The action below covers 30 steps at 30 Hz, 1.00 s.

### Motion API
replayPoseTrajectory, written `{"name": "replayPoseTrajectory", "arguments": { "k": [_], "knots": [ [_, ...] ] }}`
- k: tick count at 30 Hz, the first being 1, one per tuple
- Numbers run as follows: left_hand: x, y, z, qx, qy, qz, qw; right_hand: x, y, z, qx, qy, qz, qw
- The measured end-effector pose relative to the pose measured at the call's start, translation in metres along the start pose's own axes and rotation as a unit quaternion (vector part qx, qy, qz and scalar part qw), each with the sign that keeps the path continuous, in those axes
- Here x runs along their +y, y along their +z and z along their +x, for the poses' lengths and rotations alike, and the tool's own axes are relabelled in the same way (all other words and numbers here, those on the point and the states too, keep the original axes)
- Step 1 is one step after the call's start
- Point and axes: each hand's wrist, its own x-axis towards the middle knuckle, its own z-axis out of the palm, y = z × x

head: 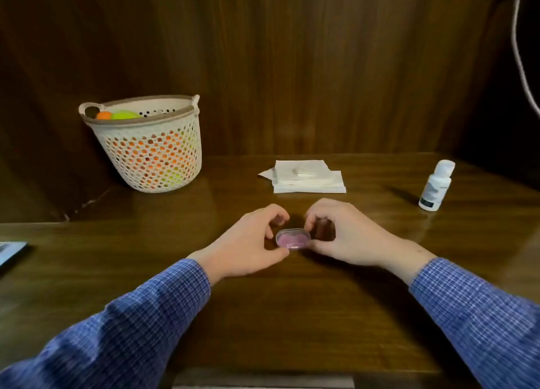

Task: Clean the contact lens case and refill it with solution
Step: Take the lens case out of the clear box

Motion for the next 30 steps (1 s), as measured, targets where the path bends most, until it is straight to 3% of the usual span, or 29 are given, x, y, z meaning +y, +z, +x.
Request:
{"name": "replayPoseTrajectory", "arguments": {
  "k": [6, 15, 30],
  "knots": [
    [-0.005, 0.005, 0.011, 0.0, 0.008, -0.058, 0.998, 0.011, 0.008, 0.018, -0.039, -0.032, -0.026, 0.998],
    [-0.006, 0.012, 0.011, 0.068, 0.017, -0.075, 0.995, 0.007, 0.018, 0.018, 0.0, -0.072, -0.099, 0.993],
    [-0.006, 0.004, 0.013, 0.045, -0.014, -0.138, 0.989, -0.013, 0.029, 0.014, 0.054, -0.14, -0.169, 0.974]
  ]
}}
